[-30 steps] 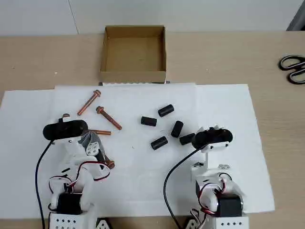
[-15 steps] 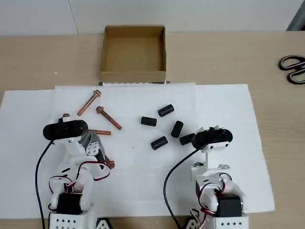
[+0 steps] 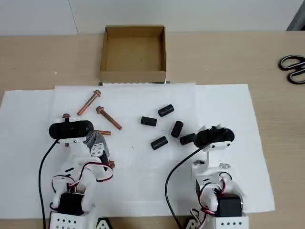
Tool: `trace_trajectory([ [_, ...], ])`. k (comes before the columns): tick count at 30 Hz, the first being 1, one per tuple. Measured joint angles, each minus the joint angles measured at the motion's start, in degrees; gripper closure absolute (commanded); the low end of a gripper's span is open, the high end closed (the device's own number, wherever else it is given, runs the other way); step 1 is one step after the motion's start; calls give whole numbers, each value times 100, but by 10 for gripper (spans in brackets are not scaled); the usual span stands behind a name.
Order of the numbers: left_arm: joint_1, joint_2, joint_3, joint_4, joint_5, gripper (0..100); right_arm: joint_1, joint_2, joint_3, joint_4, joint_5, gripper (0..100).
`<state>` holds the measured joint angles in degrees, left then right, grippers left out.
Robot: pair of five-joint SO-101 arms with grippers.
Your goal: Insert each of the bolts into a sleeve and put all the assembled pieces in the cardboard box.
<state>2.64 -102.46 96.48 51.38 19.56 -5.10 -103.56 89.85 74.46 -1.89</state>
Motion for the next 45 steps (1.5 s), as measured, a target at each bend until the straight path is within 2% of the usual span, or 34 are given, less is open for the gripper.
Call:
trace_trajectory([
  [6, -53, 0, -844, 809, -202, 994, -9, 0, -44, -422, 62, 995],
  [12, -53, 0, -1398, 1363, -607, 994, 369, 105, -1090, -422, 229, 995],
  [17, -53, 343, -2040, 1512, -642, 994, 615, 1204, -2145, -26, 237, 995],
  [23, -62, 2769, -3771, 1881, -642, 994, 721, 3710, -3947, 35, -369, 995],
  [27, -97, 5064, -5670, 2822, -642, 994, 475, 5556, -5284, 299, -501, 995],
  [31, -105, 7165, -7411, 3921, -642, 994, 334, 7244, -6514, 993, -519, 995],
  [34, -105, 8422, -8290, 4290, -642, 994, 316, 8290, -7332, 1662, -519, 995],
  [38, -255, 9442, -8774, 4316, -712, 994, 290, 9204, -8325, 2084, -484, 995],
  [42, -651, 10075, -8826, 3859, -1257, 994, 246, 9846, -8738, 2127, 237, 995],
  [45, -1029, 10435, -8826, 3481, -1521, 994, 70, 10163, -8897, 2136, 404, 994],
])
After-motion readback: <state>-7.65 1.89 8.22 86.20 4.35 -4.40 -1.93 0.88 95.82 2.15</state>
